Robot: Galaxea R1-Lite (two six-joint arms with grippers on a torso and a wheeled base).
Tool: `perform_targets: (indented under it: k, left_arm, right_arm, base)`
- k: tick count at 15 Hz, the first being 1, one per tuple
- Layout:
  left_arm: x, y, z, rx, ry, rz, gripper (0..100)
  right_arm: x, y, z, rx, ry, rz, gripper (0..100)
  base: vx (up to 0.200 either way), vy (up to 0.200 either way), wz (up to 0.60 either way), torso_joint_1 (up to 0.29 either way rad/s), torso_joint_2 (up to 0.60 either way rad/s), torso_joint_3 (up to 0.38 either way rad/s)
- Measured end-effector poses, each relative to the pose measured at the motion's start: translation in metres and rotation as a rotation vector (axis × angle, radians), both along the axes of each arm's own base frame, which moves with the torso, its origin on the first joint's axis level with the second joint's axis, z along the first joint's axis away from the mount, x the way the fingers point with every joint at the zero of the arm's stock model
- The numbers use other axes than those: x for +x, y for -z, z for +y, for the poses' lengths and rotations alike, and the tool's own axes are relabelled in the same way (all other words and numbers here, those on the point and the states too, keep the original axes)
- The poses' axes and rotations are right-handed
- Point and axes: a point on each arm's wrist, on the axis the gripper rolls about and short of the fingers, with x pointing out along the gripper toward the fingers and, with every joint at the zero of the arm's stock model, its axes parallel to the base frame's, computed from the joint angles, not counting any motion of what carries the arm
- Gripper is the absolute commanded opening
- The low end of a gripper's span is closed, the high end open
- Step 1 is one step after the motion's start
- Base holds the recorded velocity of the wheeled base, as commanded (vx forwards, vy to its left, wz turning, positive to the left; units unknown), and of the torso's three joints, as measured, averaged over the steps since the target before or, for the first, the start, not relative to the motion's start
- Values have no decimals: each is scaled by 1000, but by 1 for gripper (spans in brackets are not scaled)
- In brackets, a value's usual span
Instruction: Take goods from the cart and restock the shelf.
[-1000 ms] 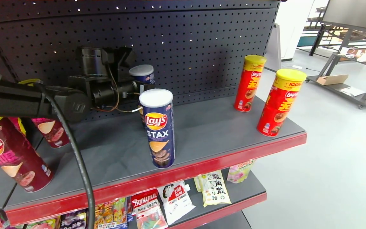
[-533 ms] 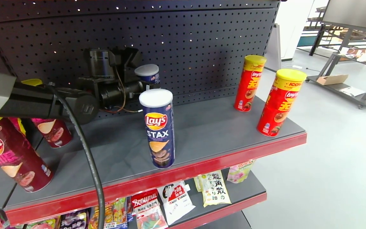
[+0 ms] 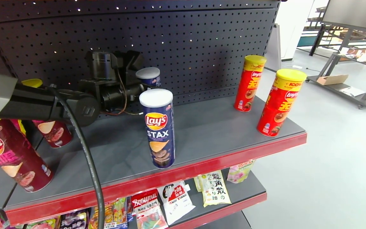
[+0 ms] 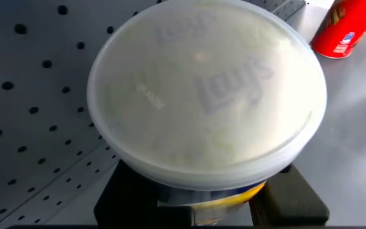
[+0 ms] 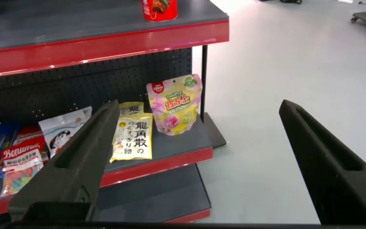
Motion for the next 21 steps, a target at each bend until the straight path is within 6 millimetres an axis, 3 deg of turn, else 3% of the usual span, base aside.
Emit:
perform_targets:
  k: [8, 9, 16, 21]
  left_arm:
    - [-4, 1, -2, 3, 5, 6, 0]
    - [-4, 1, -1, 4, 5, 6, 100]
    - [-11, 0, 1, 5, 4, 17, 100]
    - [-29, 3, 12, 17, -6, 50, 100]
  right_arm:
    - [0, 0, 0, 0, 0, 0, 100]
    - [0, 0, 0, 0, 0, 0, 100]
    - [0, 0, 0, 0, 1, 0, 100]
    - [0, 0, 0, 0, 1, 0, 100]
  base:
    - [0, 0, 0, 0, 0, 0]
    - [0, 0, 0, 0, 0, 0]
    - [0, 0, 0, 0, 0, 0]
    - [0, 0, 0, 0, 0, 0]
